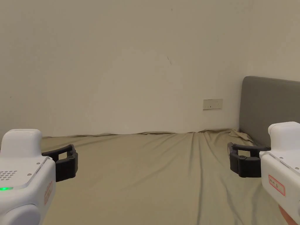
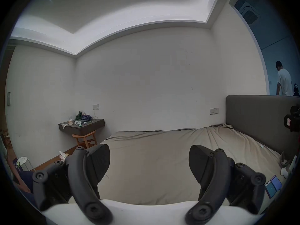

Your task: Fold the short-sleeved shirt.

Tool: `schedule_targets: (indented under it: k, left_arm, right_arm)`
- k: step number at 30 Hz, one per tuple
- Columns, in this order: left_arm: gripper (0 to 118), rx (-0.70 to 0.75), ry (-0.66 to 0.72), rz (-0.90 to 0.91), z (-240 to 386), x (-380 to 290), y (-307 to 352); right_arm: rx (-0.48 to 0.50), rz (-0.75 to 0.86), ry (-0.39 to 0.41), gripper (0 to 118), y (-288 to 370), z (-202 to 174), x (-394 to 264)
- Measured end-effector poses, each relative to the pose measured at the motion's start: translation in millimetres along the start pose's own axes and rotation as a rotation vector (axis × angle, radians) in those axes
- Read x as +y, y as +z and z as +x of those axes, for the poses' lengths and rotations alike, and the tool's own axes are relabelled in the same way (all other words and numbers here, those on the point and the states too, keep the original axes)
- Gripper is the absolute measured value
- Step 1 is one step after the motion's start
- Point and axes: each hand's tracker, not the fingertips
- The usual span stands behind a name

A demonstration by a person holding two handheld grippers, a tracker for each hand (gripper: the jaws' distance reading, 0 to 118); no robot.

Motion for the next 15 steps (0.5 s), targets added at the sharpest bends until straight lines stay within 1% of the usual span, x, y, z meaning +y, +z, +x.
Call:
schedule_targets:
  k: [3, 9, 15]
  left_arm:
    - [106, 0.002, 0.005, 0.001, -2.7, 0.9, 0.5]
    - [106, 0.014, 0.029, -0.004, -8.4, 2.4, 0.2]
    - [106, 0.009, 0.014, -0.008, -6.7, 3.2, -0.5]
  right_arm:
    - [0.007, -0.004, -0.006, 118, -0.3, -0.9, -0.5]
    - [0.009, -0.004, 0.006, 118, 0.8, -3.9, 0.8]
    - [0.005, 0.01, -0.004, 118, 2.1, -4.4, 3.3]
